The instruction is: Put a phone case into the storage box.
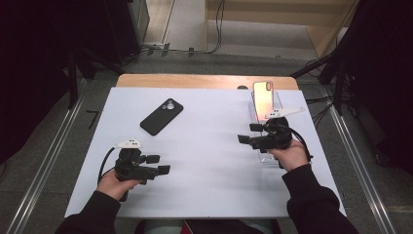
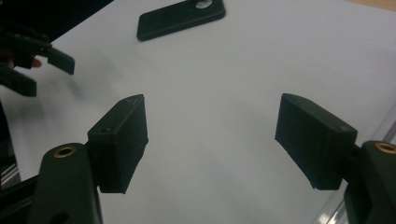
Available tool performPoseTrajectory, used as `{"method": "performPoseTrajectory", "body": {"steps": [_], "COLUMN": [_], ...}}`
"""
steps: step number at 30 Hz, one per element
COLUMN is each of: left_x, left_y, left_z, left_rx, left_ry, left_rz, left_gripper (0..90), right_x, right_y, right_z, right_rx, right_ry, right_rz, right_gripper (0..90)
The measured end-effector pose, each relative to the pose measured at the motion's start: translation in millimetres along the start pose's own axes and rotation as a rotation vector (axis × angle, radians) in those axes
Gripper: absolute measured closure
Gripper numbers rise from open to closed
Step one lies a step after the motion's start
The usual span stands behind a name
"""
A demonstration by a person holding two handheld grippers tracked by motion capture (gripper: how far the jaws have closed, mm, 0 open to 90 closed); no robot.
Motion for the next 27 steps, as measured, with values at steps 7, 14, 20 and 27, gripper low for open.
{"method": "performPoseTrajectory", "body": {"steps": [7,14,20,27], "left_x": [0.0,-0.4,-1.5,-1.1], "left_y": [0.5,1.9,3.2,6.6], "left_z": [-0.2,-0.4,0.0,1.1], "left_rx": [0.0,0.001,-0.014,0.003], "left_ry": [0.003,0.006,-0.003,-0.01], "left_rz": [0.008,0.019,0.048,0.055], "left_gripper": [28.8,28.8,28.8,28.8], "right_x": [-1.7,-1.6,-3.4,-6.1], "right_y": [-19.3,-26.7,-28.6,-30.0], "right_z": [16.2,35.3,47.0,65.7], "right_rx": [-0.035,-0.05,-0.055,-0.064], "right_ry": [-0.029,-0.053,-0.066,-0.095], "right_rz": [-0.056,-0.081,-0.089,-0.113], "right_gripper": [23.6,23.6,23.6,23.5]}}
Point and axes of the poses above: each handheld gripper's, and its own axes: x roughly forward along the jaws, z roughly out of its underside, y roughly to its right, the point moved 4 cm from there along x, roughly forward along the jaws, and after that the axes turned 3 degrees about -x, right-handed, at the moved point
